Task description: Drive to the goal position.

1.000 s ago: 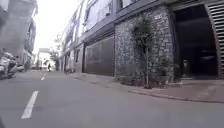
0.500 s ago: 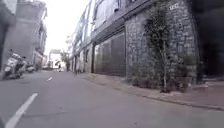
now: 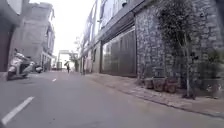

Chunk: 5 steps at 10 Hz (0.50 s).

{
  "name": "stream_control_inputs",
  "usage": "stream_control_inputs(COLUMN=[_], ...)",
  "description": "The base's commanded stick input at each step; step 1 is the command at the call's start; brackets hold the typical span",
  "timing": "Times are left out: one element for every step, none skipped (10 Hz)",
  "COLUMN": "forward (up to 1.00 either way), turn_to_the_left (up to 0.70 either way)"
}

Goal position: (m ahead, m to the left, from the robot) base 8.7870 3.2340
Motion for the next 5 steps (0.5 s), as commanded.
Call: stream_control_inputs(forward=[1.00,1.00,1.00,1.00,1.00], turn_to_the_left=[0.40,0.40,0.40,0.40,0.40])
